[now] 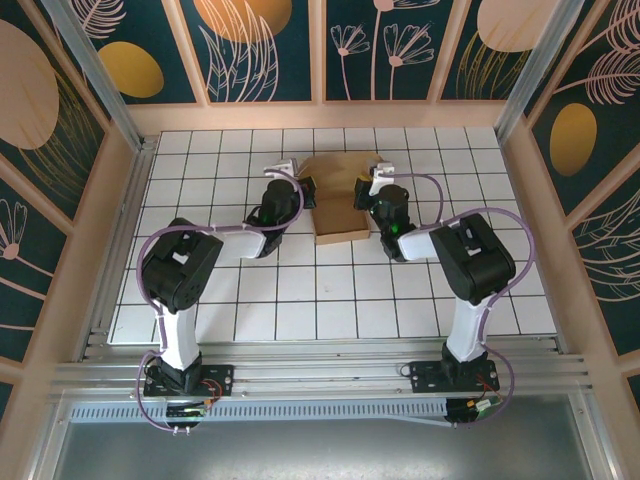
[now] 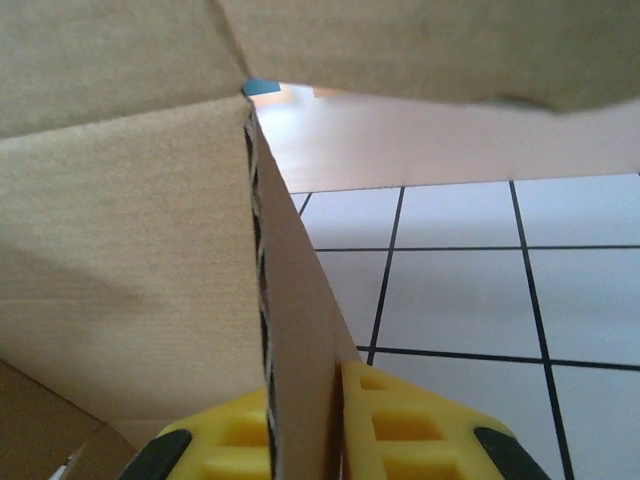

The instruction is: Fold the paper box

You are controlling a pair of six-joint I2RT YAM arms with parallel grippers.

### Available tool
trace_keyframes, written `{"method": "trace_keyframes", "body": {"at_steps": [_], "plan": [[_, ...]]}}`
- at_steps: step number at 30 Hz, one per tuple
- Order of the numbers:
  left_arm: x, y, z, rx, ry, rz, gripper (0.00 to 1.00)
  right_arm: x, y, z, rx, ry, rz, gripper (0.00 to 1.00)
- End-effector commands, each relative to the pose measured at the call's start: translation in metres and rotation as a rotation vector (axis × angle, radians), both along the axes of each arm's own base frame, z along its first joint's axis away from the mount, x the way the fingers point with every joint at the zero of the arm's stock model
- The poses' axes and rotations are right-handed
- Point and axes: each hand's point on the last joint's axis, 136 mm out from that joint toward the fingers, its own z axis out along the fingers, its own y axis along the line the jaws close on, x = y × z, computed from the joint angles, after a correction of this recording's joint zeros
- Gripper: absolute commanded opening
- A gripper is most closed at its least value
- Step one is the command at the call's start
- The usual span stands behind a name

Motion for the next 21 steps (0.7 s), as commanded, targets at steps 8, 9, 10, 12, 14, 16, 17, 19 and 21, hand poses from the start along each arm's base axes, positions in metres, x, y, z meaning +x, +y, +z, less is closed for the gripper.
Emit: {"method": "trace_keyframes", "body": {"at_steps": [8, 9, 10, 12, 14, 16, 17, 19, 21], "plan": [[-0.060, -0.032, -0.057, -0.040, 0.172, -0.190, 0.05, -0.046, 0.021, -0.050, 0.006, 0.172, 0.086, 0.15], [-0.063, -0.034, -0.059, -0.047, 0.181, -0.200, 0.05, -0.048, 0.019, -0.050, 0.001, 0.167, 0.085, 0.15], [-0.064, -0.035, -0.062, -0.057, 0.192, -0.209, 0.05, -0.050, 0.018, -0.050, -0.003, 0.162, 0.088, 0.16], [-0.069, -0.040, -0.064, -0.097, 0.211, -0.231, 0.05, -0.053, 0.016, -0.051, -0.008, 0.157, 0.089, 0.17], [-0.073, -0.045, -0.066, -0.127, 0.230, -0.248, 0.06, -0.056, 0.015, -0.054, -0.013, 0.158, 0.093, 0.18], [-0.076, -0.053, -0.068, -0.130, 0.246, -0.272, 0.06, -0.058, 0.015, -0.058, -0.015, 0.168, 0.100, 0.18], [-0.077, -0.056, -0.069, -0.126, 0.252, -0.277, 0.06, -0.060, 0.015, -0.060, -0.012, 0.172, 0.104, 0.18], [-0.077, -0.062, -0.073, -0.121, 0.268, -0.281, 0.07, -0.062, 0.016, -0.062, -0.004, 0.178, 0.113, 0.18], [-0.076, -0.067, -0.079, -0.113, 0.290, -0.283, 0.07, -0.063, 0.016, -0.061, 0.002, 0.179, 0.116, 0.18]]}}
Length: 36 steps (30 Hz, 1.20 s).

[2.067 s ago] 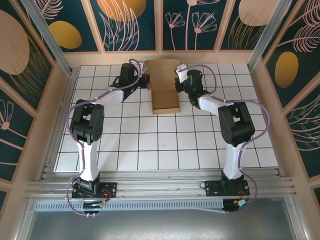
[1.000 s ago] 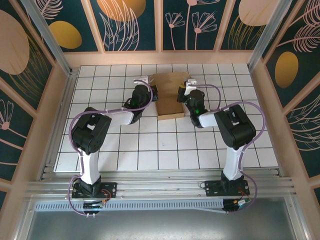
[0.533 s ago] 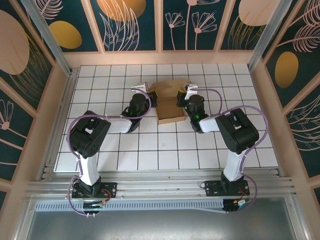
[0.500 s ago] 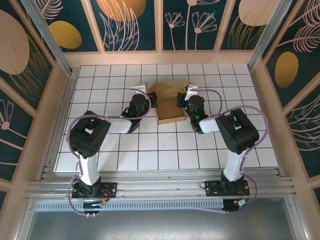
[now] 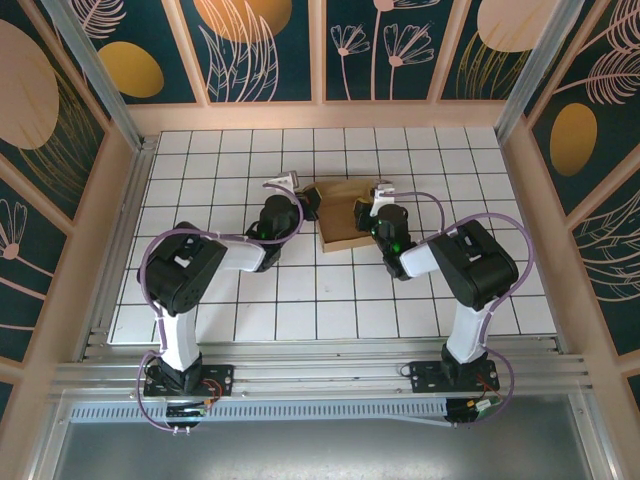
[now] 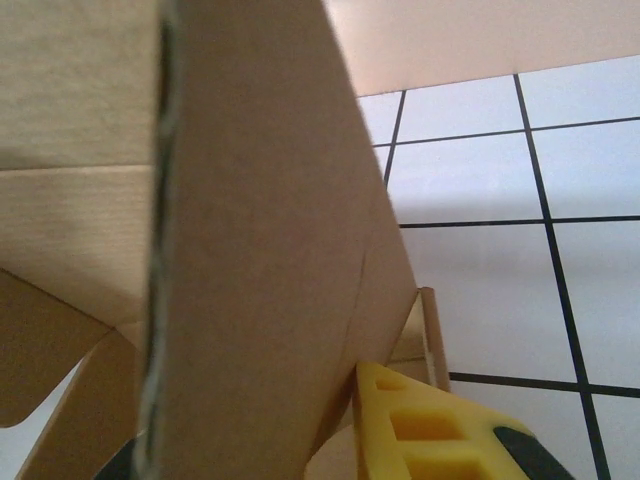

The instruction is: Fold the paper box

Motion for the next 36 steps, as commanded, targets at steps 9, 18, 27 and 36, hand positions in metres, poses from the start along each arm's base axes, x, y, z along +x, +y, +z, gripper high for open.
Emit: {"method": "trace_keyframes", "body": {"at_steps": [9, 18, 27, 36], "plan": [[-0.032, -0.017, -0.096, 0.318, 0.218, -0.073, 0.04, -0.033, 0.006, 0.005, -0.004, 0.075, 0.080, 0.41], [-0.026, -0.018, -0.088, 0.478, 0.086, -0.113, 0.03, -0.064, -0.033, 0.033, -0.035, 0.089, 0.059, 0.68], [-0.027, -0.027, -0.078, 0.462, 0.044, -0.151, 0.04, -0.098, -0.084, 0.092, -0.002, 0.031, 0.092, 0.99], [-0.031, -0.031, -0.079, 0.448, 0.053, -0.176, 0.04, -0.075, -0.080, 0.119, -0.005, -0.080, 0.356, 0.83]]}}
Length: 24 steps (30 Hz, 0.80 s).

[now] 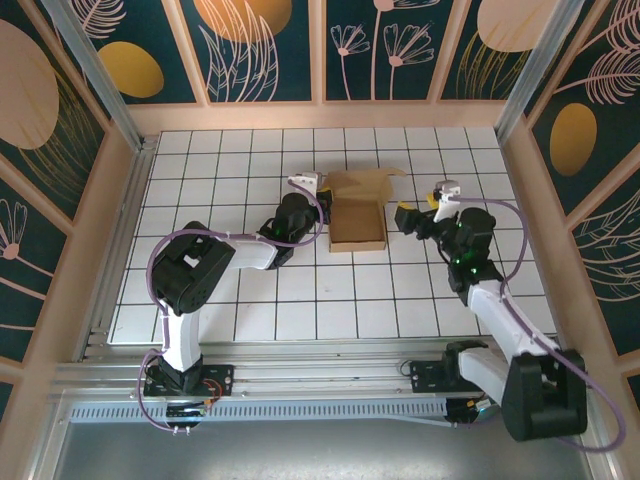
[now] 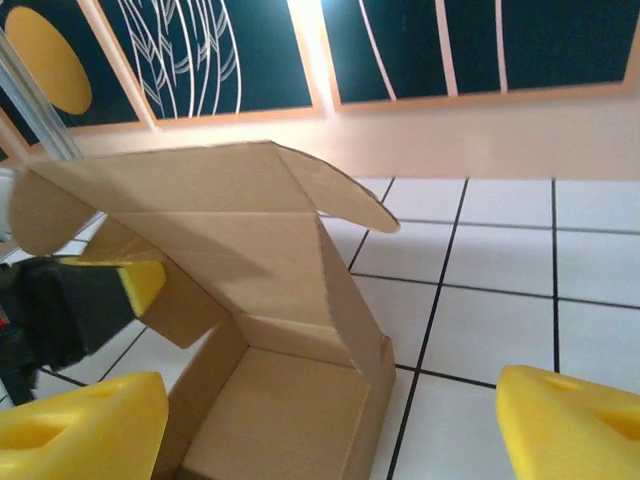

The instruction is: Fold the paper box

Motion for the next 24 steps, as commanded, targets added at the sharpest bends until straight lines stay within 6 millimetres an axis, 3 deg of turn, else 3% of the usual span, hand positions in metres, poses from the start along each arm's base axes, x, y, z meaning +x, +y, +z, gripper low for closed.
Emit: {"method": "trace_keyframes", "body": {"at_steps": [1, 8, 12, 15, 24], "plan": [[-0.028, -0.008, -0.073, 0.137, 0.202, -0.092, 0.04, 0.008, 0.029, 0.003, 0.019, 0.009, 0.227, 0.80], [-0.025, -0.015, -0.062, 0.100, 0.206, -0.103, 0.04, 0.039, 0.033, -0.004, 0.108, 0.044, 0.252, 0.52], [-0.025, -0.014, -0.059, 0.106, 0.200, -0.106, 0.04, 0.060, 0.020, -0.010, 0.093, 0.033, 0.148, 0.46], [-0.024, -0.015, -0.058, 0.108, 0.200, -0.105, 0.04, 0.068, 0.019, -0.014, 0.090, 0.028, 0.136, 0.43], [-0.023, -0.018, -0.053, 0.078, 0.208, -0.107, 0.04, 0.074, 0.027, -0.030, 0.119, 0.061, 0.153, 0.21]]}}
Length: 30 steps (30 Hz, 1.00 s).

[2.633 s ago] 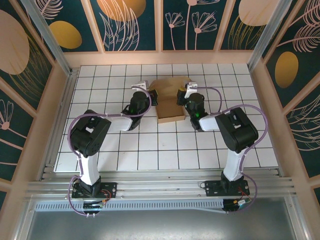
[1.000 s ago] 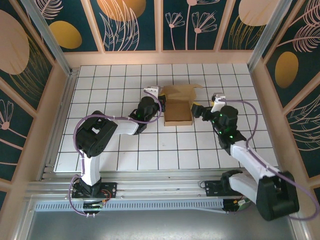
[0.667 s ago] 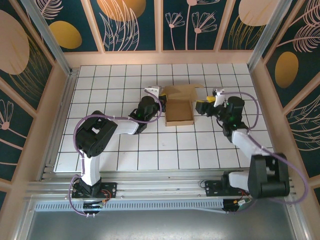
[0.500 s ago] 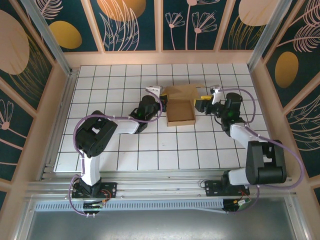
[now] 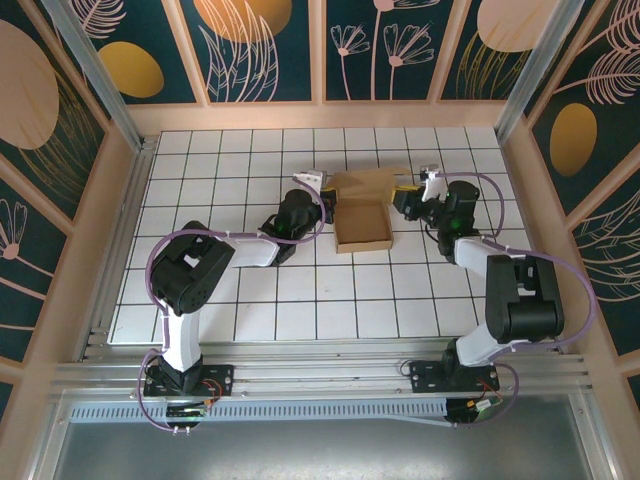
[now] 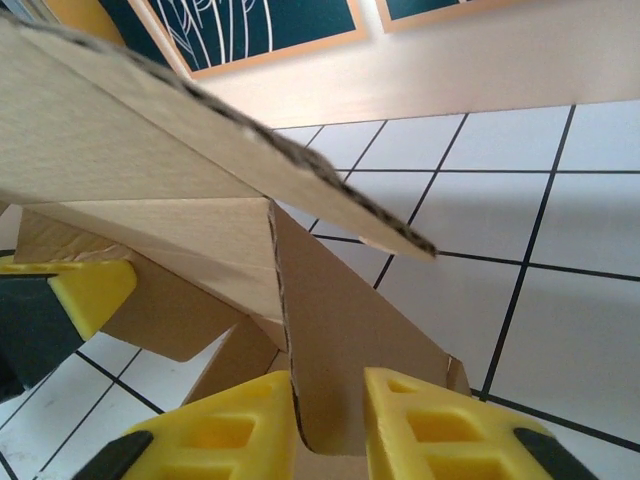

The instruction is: Fold the paper box

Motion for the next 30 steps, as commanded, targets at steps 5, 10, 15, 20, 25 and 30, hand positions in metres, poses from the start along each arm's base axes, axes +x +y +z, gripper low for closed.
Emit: {"method": "trace_keyframes", "body": {"at_steps": [5, 10, 15, 20, 25, 30], "plan": [[-0.019, -0.009, -0.059, 0.016, 0.260, -0.025, 0.03, 0.003, 0.014, 0.014, 0.026, -0.069, -0.021, 0.10], [-0.020, -0.016, -0.048, -0.092, 0.275, -0.011, 0.01, -0.003, 0.018, 0.016, 0.045, -0.078, -0.069, 0.03], [-0.015, -0.019, -0.047, -0.130, 0.284, 0.061, 0.00, -0.011, 0.023, 0.016, 0.065, -0.081, -0.066, 0.01], [-0.011, -0.022, -0.054, -0.211, 0.304, 0.126, 0.00, -0.023, 0.026, 0.014, 0.066, -0.094, -0.067, 0.00], [-0.014, -0.033, -0.062, -0.229, 0.318, 0.109, 0.00, -0.029, 0.026, 0.009, 0.066, -0.085, -0.066, 0.00], [-0.024, -0.028, -0.076, -0.208, 0.347, 0.106, 0.00, -0.034, 0.025, 0.005, 0.069, -0.077, -0.069, 0.00]]}}
